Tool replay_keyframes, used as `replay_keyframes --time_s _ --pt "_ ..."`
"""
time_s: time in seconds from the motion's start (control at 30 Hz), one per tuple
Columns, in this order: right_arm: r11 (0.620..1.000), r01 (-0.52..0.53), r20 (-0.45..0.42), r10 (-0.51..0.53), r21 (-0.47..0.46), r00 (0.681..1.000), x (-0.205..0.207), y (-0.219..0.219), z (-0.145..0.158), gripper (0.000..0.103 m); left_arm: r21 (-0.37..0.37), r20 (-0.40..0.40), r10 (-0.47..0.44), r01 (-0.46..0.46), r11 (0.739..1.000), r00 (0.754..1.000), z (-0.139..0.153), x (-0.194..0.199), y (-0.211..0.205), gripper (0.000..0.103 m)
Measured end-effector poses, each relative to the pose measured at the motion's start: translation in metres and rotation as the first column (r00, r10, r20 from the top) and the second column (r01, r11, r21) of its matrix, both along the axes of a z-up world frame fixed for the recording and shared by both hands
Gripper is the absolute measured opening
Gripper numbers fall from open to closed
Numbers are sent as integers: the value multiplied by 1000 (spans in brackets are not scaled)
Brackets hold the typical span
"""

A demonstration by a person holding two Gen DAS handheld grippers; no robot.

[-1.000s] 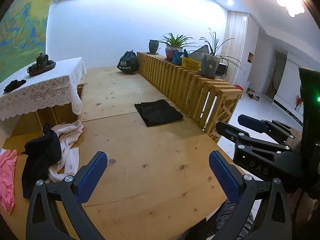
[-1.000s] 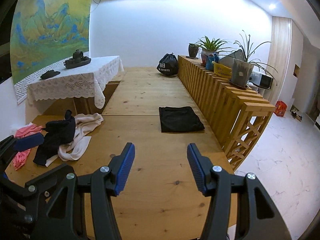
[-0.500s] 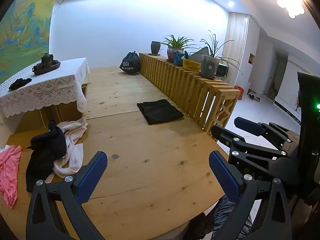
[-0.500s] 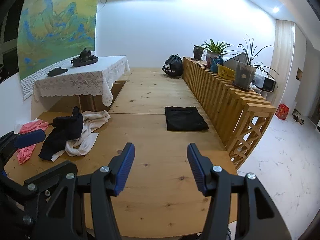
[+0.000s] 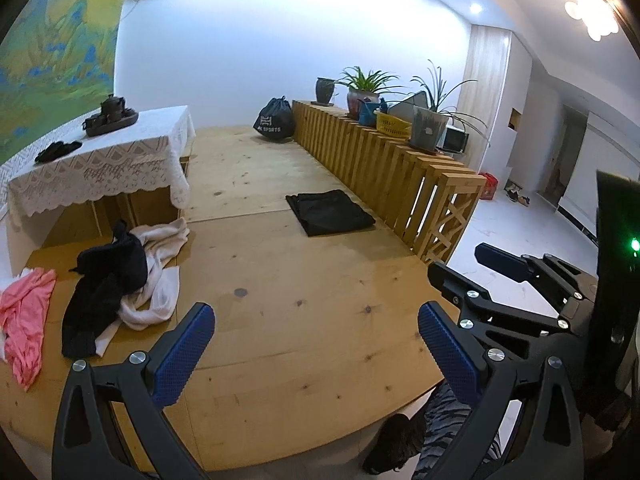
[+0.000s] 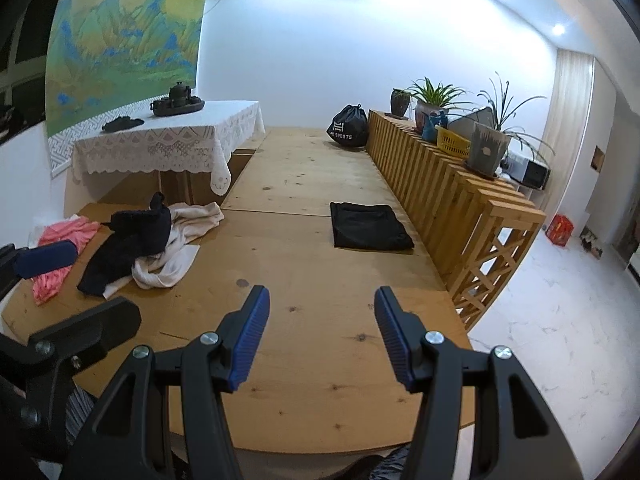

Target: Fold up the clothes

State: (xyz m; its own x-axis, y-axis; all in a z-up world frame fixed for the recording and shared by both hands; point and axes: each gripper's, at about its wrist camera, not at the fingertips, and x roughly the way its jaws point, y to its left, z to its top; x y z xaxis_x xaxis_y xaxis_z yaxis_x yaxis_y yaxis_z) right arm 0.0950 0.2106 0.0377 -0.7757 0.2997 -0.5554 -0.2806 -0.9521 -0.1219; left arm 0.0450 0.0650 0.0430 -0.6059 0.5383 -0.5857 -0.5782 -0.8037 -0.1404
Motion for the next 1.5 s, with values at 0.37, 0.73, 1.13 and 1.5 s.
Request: replay_keyframes --time_s 0.37,0.73,1.13,1.5 --pt "1000 6 -15 -6 19 1000 24 -4 4 54 -28 -15 23 -24 999 1000 1 27 -5 102" --pt "1000 -6 -11 6 4 1000 26 1 3 54 -2 -3 75 -75 997 997 1 25 -22 102" --pt "1000 -18 -1 18 -13 1000 23 3 -3 54 -26 -9 123 -123 992 992 -1 21 -28 102" --pt "999 -36 8 36 -7 999 20 -3 -5 54 -50 -32 165 -166 985 986 2 20 -37 102"
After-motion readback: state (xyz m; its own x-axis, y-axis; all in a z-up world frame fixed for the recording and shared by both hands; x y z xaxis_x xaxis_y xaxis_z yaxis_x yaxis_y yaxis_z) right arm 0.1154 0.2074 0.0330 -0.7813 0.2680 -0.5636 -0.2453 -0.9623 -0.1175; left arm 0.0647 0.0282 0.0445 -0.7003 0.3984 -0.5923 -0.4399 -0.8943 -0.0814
